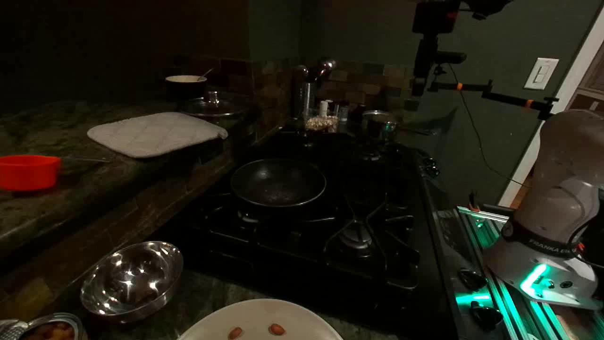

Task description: Put the white item on the stove

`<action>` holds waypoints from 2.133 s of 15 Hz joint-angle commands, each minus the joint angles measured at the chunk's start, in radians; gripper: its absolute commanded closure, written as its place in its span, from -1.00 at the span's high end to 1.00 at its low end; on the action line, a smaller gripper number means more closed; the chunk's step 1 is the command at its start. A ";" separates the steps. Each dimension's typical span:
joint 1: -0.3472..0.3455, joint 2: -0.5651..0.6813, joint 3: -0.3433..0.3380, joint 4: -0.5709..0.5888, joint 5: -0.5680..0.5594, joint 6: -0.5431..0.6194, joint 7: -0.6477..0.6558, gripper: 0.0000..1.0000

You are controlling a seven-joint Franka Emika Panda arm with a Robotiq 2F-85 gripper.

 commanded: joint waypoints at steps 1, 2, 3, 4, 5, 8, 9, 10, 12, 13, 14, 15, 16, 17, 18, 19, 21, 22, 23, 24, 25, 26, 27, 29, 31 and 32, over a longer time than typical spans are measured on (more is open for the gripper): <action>0.007 0.001 -0.005 0.003 -0.003 -0.003 0.003 1.00; 0.007 0.001 -0.005 0.003 -0.003 -0.003 0.003 1.00; 0.007 0.001 -0.005 0.003 -0.003 -0.003 0.003 1.00; 0.007 0.001 -0.005 0.003 -0.003 -0.003 0.003 1.00; 0.007 0.001 -0.005 0.003 -0.003 -0.003 0.003 1.00; 0.007 0.001 -0.005 0.003 -0.003 -0.003 0.003 1.00; 0.020 0.012 0.009 0.011 0.000 0.012 0.002 1.00; 0.048 0.036 0.029 0.026 0.012 0.034 -0.010 1.00; 0.101 0.096 0.077 0.065 0.035 0.084 -0.022 1.00; 0.129 0.134 0.098 0.093 0.047 0.107 -0.028 1.00; 0.155 0.184 0.126 0.127 0.050 0.141 -0.030 1.00; 0.170 0.239 0.144 0.160 0.044 0.183 -0.034 1.00; 0.185 0.302 0.151 0.204 0.049 0.221 -0.043 1.00; 0.194 0.363 0.160 0.249 0.049 0.249 -0.047 1.00; 0.197 0.421 0.160 0.299 0.058 0.275 -0.053 1.00; 0.203 0.481 0.160 0.354 0.065 0.295 -0.058 1.00; 0.214 0.594 0.157 0.463 0.070 0.347 -0.104 1.00; 0.214 0.653 0.160 0.521 0.056 0.370 -0.130 1.00; 0.206 0.714 0.166 0.583 0.058 0.382 -0.153 1.00; 0.214 0.771 0.160 0.647 0.060 0.387 -0.160 1.00; 0.215 0.824 0.161 0.705 0.052 0.391 -0.171 1.00; 0.217 0.874 0.162 0.765 0.070 0.383 -0.184 1.00; 0.219 0.925 0.162 0.826 0.051 0.377 -0.186 1.00; 0.226 1.019 0.158 0.941 0.038 0.379 -0.181 1.00; 0.236 1.101 0.154 1.046 0.030 0.401 -0.176 1.00; 0.239 1.138 0.155 1.099 0.036 0.394 -0.184 1.00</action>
